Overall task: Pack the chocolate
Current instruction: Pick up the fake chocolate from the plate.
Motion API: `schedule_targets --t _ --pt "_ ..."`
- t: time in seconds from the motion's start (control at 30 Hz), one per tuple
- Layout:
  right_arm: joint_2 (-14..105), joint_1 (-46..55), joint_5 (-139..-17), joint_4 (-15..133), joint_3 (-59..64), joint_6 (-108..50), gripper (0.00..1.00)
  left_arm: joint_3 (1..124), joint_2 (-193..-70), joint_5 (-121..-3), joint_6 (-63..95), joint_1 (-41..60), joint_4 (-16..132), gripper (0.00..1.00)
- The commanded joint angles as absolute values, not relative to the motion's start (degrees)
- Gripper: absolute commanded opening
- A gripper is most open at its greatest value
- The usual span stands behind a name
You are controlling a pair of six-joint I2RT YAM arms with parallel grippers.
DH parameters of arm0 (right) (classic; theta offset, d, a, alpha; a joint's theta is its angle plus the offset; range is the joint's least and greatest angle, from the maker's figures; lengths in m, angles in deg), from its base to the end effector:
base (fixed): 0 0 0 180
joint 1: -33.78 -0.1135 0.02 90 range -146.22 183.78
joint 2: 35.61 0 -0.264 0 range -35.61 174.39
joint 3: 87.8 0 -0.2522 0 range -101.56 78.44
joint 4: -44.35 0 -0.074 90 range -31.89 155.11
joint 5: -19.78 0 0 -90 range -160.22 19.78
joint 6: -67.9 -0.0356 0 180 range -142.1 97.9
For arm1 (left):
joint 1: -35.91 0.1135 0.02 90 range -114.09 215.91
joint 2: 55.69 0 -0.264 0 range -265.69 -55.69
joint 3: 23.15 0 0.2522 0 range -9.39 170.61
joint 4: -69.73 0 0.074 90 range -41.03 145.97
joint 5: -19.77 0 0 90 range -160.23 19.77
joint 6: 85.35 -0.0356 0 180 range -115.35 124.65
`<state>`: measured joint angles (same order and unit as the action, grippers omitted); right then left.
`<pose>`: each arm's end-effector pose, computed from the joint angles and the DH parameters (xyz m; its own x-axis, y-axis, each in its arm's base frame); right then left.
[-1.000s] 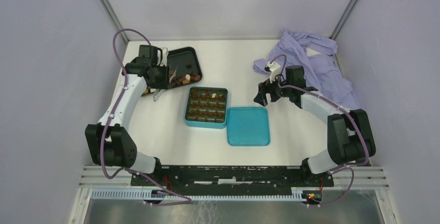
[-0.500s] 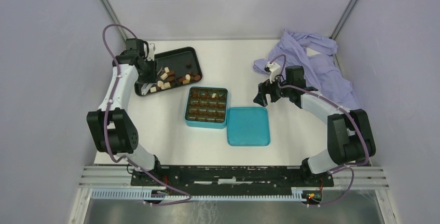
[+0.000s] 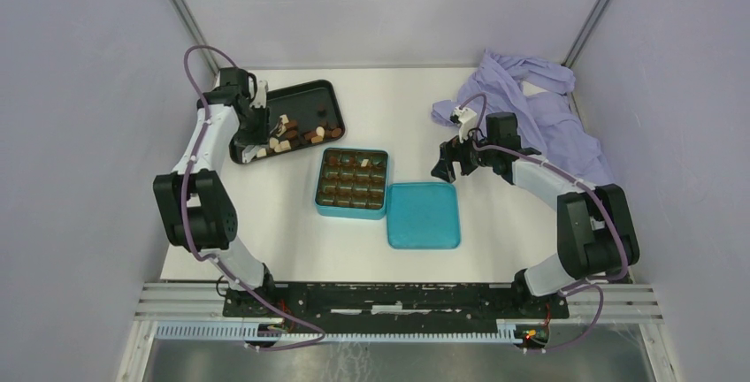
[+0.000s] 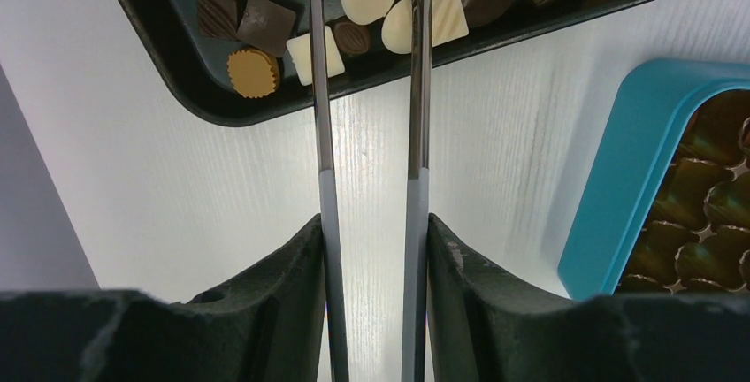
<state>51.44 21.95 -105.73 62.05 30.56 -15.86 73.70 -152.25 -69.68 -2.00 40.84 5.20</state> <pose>0.2986 0.0837 0.1986 -0.6017 -0.2164 -0.7689 -0.6512 0.6904 0.3152 0.3487 0.0297 0.2783 -0.9007 0.0385 -0.4327 0.0227 0.9989 0.0417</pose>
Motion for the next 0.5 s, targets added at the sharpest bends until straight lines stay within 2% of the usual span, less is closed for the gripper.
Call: schedule_targets --t 0.0,0.47 --pt "52.2 22.0 -107.0 61.6 28.2 -16.1 0.93 76.5 -152.1 -68.8 -4.4 41.4 6.0 0.47" --pt "52.9 22.0 -107.1 62.1 27.6 -16.0 0.93 78.7 -156.4 -66.0 -4.1 41.5 5.1 0.47"
